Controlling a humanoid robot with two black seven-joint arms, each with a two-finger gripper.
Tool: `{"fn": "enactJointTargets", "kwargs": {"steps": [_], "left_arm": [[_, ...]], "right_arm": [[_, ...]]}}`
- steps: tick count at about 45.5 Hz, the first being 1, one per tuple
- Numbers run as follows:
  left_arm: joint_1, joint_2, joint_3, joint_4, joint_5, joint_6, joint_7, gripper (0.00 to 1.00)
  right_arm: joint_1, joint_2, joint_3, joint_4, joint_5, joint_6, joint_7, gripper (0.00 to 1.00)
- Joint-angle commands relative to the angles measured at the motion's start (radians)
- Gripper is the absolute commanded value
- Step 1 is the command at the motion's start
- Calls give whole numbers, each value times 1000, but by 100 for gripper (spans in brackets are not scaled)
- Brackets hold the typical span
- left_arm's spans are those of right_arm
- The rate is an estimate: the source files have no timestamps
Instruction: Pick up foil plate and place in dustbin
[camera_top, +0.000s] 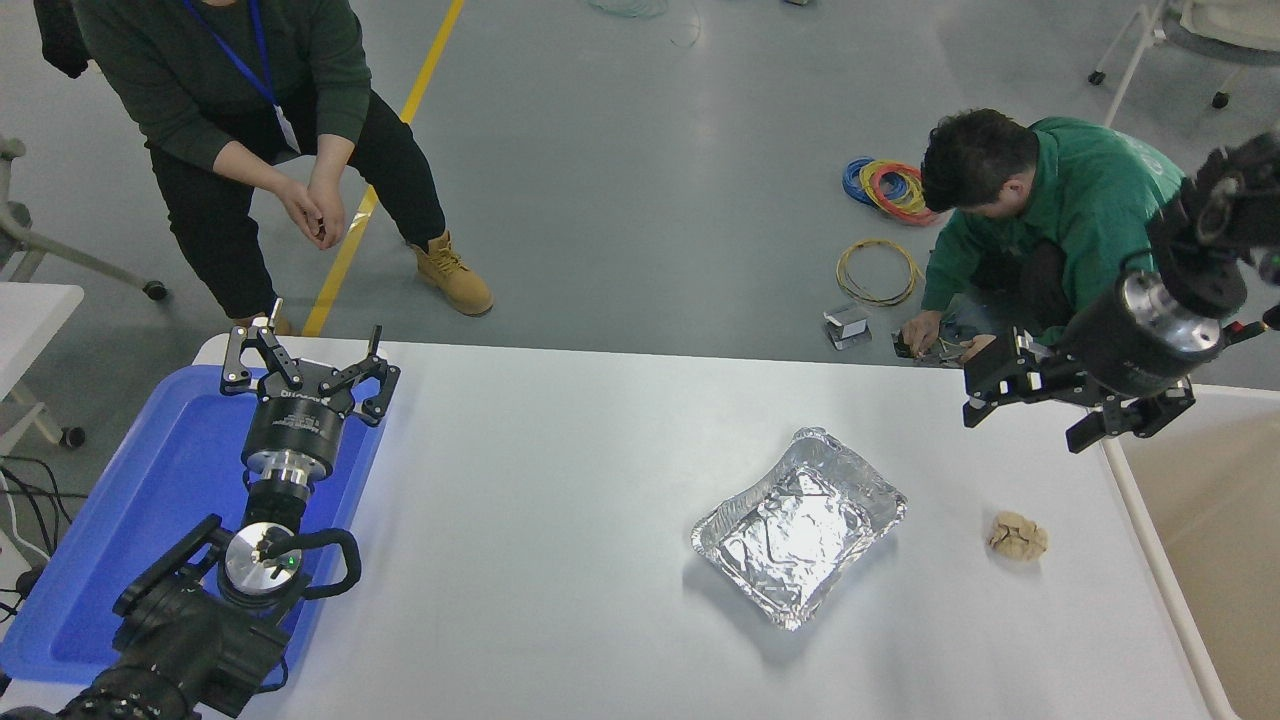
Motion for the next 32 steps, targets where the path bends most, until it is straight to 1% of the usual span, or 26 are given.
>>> {"fn": "enactJointTargets", "kwargs": {"steps": [1,10,16,27,32], "left_arm": [[0,0,-1,0,0,0,0,100],[0,-1,0,0,0,0,0,100],[0,0,0,0,0,0,0,100],[0,-1,0,0,0,0,0,100],[0,-1,0,0,0,0,0,100]], "right_arm": [[-178,16,81,3,99,-212,0,100],[-325,33,206,1,98,-387,0,100],[-388,59,233,-3,98,-443,1,99],[-456,65,247,-8,99,-540,0,97],[-497,82,247,-9,119,-607,0,95]]}}
